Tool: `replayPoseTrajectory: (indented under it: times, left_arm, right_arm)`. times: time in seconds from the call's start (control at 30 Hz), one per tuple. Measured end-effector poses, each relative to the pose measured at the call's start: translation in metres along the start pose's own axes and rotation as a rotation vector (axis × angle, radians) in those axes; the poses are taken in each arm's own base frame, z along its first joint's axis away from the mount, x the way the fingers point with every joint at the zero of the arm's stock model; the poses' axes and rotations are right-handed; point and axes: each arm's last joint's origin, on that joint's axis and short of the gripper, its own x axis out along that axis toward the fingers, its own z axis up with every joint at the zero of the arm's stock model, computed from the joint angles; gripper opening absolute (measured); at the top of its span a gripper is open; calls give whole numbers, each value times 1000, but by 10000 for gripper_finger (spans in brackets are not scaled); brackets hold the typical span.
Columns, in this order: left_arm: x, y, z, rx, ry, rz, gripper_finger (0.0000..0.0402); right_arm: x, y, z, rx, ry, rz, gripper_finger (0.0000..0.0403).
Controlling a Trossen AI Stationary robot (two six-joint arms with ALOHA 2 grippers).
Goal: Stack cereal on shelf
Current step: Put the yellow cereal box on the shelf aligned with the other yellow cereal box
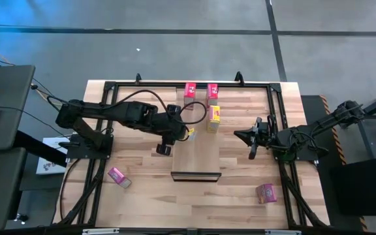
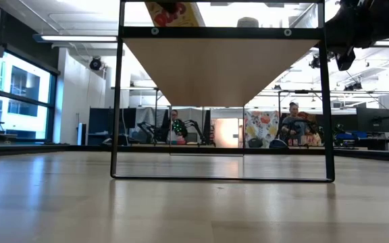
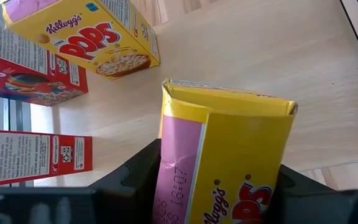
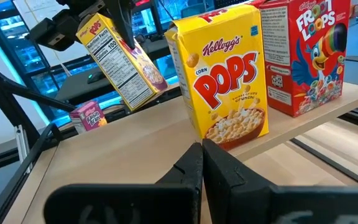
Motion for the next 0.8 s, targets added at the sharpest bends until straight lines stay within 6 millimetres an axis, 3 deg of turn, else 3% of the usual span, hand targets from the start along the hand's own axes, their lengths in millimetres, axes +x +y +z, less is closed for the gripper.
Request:
replayPoseTrajectory:
  times: [0.8]
  left_arm:
    - [12,29,-10,-116,25,-41,158]
  right_arm:
    - [0,0,0,-7,-1,-1,0]
